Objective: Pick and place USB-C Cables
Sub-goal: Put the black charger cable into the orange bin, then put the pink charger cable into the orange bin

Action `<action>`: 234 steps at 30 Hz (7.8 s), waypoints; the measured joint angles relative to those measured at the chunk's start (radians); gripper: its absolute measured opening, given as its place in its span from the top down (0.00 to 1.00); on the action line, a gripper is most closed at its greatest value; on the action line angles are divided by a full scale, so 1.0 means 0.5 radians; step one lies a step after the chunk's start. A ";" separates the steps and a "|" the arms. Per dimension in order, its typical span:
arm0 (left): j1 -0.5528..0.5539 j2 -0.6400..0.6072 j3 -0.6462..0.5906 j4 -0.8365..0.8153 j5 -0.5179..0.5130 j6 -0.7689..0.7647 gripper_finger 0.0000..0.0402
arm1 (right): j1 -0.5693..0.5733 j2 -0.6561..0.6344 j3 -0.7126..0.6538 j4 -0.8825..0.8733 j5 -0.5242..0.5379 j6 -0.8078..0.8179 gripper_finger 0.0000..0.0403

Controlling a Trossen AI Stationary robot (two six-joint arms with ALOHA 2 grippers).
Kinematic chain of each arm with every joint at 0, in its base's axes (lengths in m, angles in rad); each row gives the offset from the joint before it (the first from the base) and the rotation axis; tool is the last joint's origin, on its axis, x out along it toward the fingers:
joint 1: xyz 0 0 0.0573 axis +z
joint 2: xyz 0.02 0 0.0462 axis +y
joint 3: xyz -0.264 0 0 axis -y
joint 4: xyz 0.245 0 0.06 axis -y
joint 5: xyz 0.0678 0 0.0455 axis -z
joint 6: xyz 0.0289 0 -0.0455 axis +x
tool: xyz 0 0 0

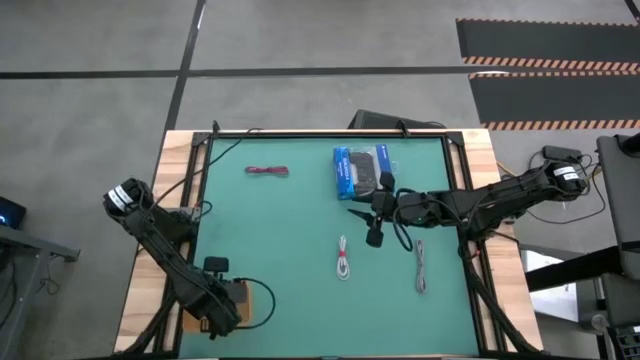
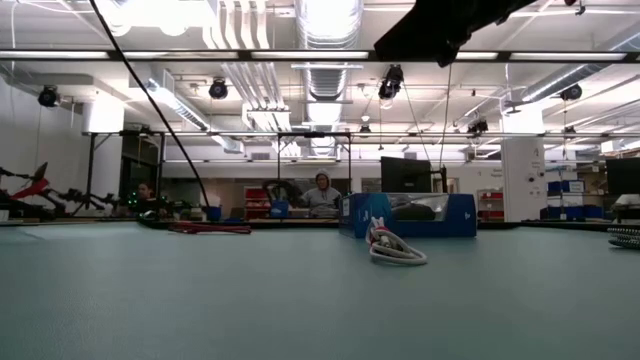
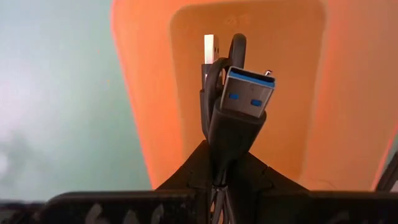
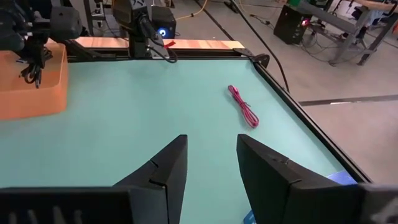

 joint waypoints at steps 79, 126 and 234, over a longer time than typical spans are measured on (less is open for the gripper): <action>-0.025 -0.050 -0.283 0.385 0.396 -0.339 0.85 | 0.001 0.000 -0.005 -0.097 -0.001 0.051 0.68; 1.175 -0.062 0.345 0.216 -0.078 1.236 0.85 | 0.006 -0.005 -0.178 -0.126 -0.385 0.270 0.74; 3.188 0.469 0.205 0.716 -0.115 2.152 0.54 | 0.006 -0.005 -0.240 0.003 -0.385 0.313 0.75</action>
